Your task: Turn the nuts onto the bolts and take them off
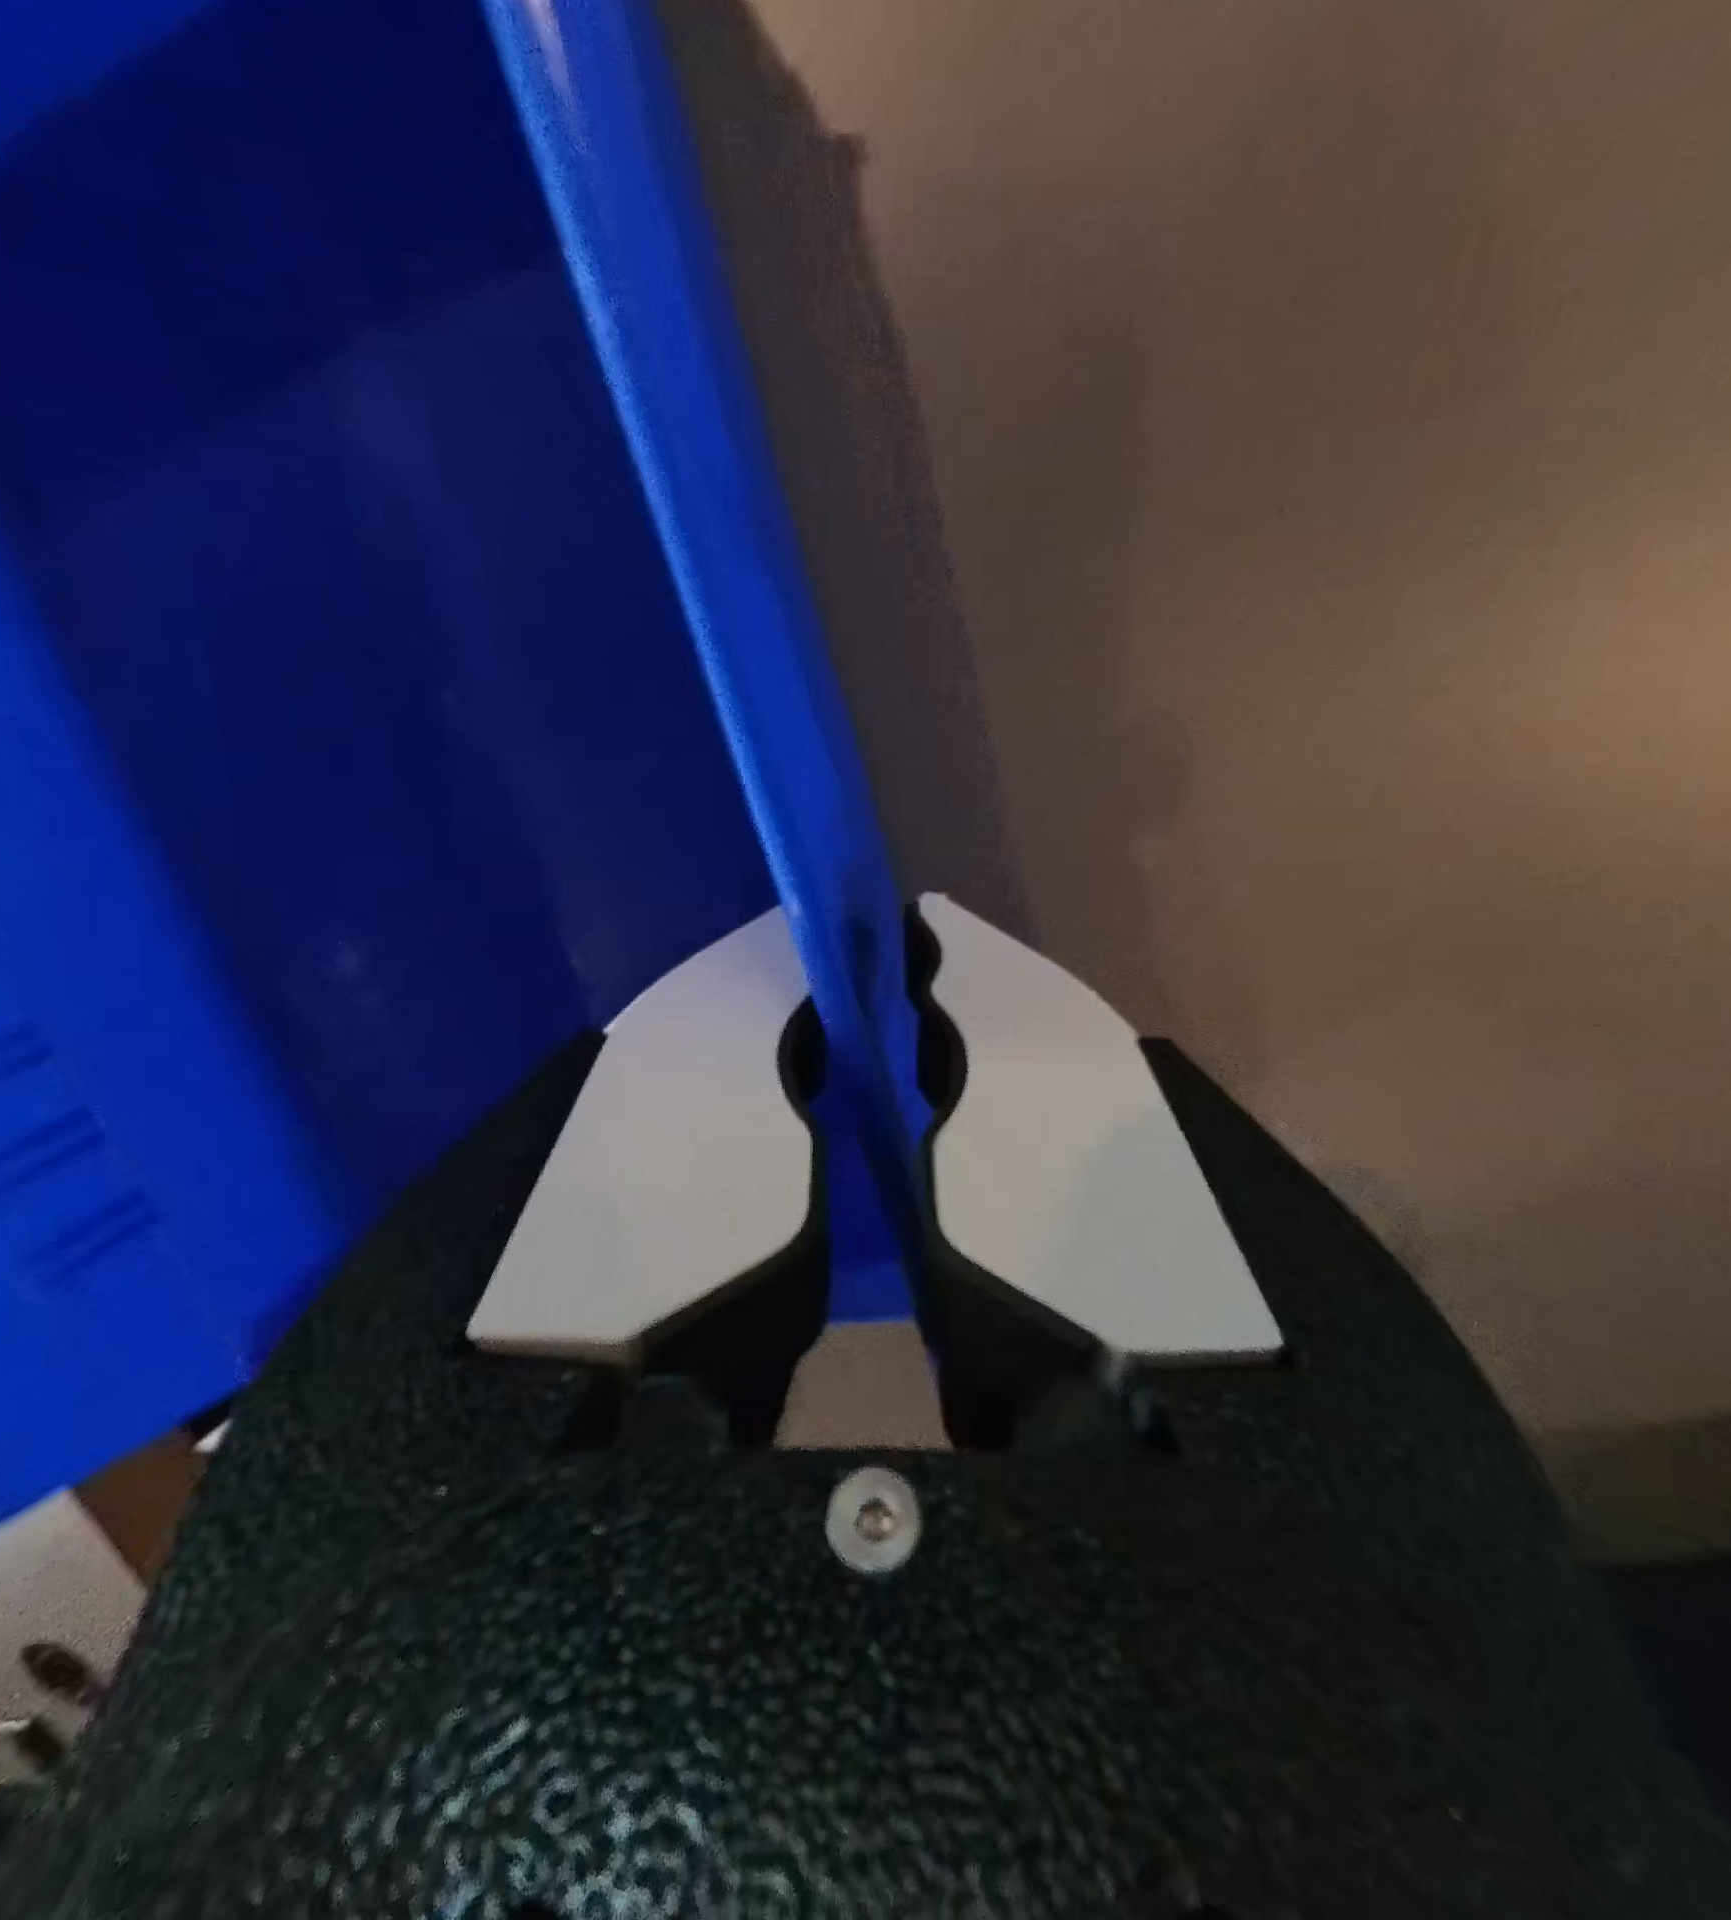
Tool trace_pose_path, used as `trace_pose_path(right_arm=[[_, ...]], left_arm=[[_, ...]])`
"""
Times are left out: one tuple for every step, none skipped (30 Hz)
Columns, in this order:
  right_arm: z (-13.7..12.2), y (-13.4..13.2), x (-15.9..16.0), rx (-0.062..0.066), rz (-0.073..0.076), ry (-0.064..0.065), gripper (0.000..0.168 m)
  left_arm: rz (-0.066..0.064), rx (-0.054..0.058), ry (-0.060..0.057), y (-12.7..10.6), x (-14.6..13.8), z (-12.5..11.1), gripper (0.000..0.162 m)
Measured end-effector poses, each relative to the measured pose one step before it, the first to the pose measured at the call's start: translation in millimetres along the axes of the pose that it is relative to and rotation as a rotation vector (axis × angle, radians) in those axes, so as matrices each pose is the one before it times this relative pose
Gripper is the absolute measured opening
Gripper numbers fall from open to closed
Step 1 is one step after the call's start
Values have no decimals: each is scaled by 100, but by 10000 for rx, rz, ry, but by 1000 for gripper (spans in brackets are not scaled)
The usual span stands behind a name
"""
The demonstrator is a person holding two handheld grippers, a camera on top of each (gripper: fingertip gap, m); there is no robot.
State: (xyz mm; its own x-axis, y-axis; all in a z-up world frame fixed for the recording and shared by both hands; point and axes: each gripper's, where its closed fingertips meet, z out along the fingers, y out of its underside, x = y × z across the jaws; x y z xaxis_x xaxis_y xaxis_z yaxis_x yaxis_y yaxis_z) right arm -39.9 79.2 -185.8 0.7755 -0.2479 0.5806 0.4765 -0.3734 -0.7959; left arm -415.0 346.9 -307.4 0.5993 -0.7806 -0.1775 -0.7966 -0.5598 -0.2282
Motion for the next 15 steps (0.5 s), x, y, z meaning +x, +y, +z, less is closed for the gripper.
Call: trace_pose_path(right_arm=[[-915, 1533, 2520, -755, -298, 462, 17], [-658, 1912, 2635, -784, -72, 409, 19], [-330, 2262, 2678, -851, 43, 344, 19], [52, 2449, 2648, -820, 116, 291, 19], [371, 2449, 2519, -787, 192, 255, 18], [623, 2129, 2171, -600, 191, 124, 18], [769, 1924, 1770, -541, 249, -33, 21], [885, 1788, 1407, -610, 247, -160, 25], [936, 1607, 1351, -611, 159, -63, 31], [999, 1312, 1072, -489, 79, -87, 38], [1022, 1126, 469, -453, 71, -354, 42], [1046, 885, 141, -429, 131, -440, 47], [1021, 618, 32, -337, 120, -415, 51], [978, 430, -113, -233, 91, -416, 53], [914, 311, -190, -191, 135, -392, 55]], left_arm=[[198, -112, -78, 627, -470, -61, 7], [275, 14, 34, 486, -282, -46, 7], [229, 107, 55, 343, -169, -35, 6], [171, 119, 19, 274, -134, -37, 6], [234, 135, -44, 206, -115, -28, 6], [247, 183, -91, 98, -85, -11, 6], [273, 224, -73, -16, 1, 7, 7], [237, 237, -75, -46, 5, 3, 7], [117, 200, -48, -25, 33, 1, 7], [77, 164, 3, 16, 54, -18, 7], [110, 156, 15, 39, 61, -37, 7], [98, 170, 43, 29, 90, -40, 7], [49, 175, 39, -4, 103, -49, 7], [45, 167, 21, -2, 103, -72, 7], [35, 130, 12, 29, 110, -88, 6]])
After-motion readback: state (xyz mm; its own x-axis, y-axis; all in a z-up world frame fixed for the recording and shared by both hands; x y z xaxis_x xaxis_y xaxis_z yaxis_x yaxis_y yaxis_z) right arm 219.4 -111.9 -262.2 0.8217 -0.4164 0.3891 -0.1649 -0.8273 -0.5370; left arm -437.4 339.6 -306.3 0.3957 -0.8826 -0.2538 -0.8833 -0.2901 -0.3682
